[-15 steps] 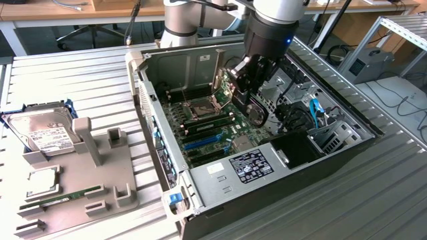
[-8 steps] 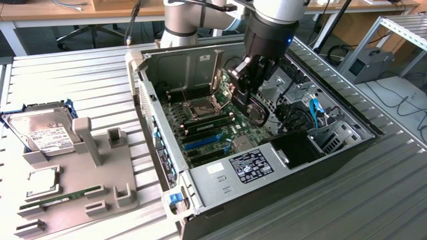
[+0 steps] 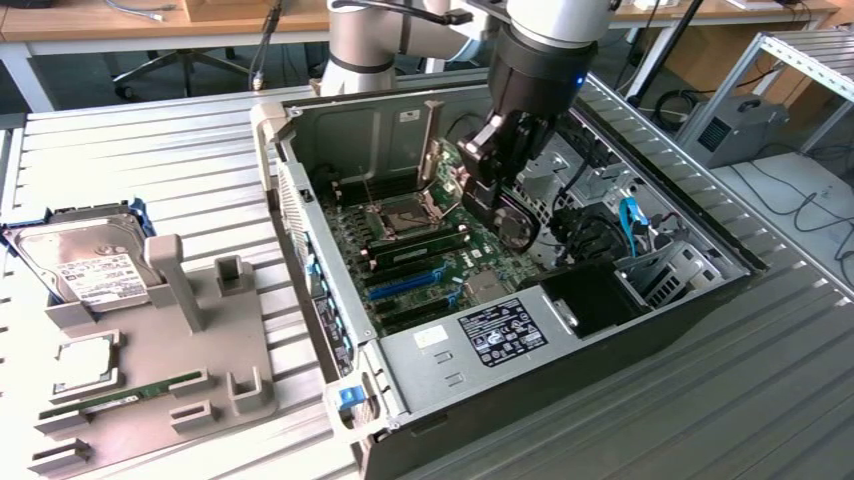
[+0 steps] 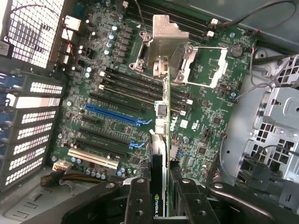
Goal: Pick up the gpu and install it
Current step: 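Insert the gpu into the slot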
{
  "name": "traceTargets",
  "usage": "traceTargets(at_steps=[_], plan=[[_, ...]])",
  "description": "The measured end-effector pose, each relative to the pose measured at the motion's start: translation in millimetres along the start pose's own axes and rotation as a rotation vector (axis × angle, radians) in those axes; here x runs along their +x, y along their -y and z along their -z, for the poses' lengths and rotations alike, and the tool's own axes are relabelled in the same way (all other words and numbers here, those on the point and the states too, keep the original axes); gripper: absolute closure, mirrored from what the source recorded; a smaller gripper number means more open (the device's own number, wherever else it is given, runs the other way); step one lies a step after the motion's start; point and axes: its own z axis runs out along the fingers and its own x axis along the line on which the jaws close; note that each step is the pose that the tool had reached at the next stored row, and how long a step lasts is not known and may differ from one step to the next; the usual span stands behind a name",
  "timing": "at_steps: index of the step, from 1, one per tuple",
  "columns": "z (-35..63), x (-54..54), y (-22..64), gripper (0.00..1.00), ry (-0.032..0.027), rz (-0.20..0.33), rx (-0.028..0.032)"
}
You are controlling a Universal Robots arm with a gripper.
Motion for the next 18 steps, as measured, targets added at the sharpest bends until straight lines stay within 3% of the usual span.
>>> traceTargets(at_steps=[11,12,18], plan=[[0.0,0.0,0.0,0.74,-0.0001,0.053,-0.0014],[0.0,0.0,0.0,0.74,0.0000,0.080,-0.0023],[0.0,0.0,0.0,0.74,0.0000,0.114,-0.0032]])
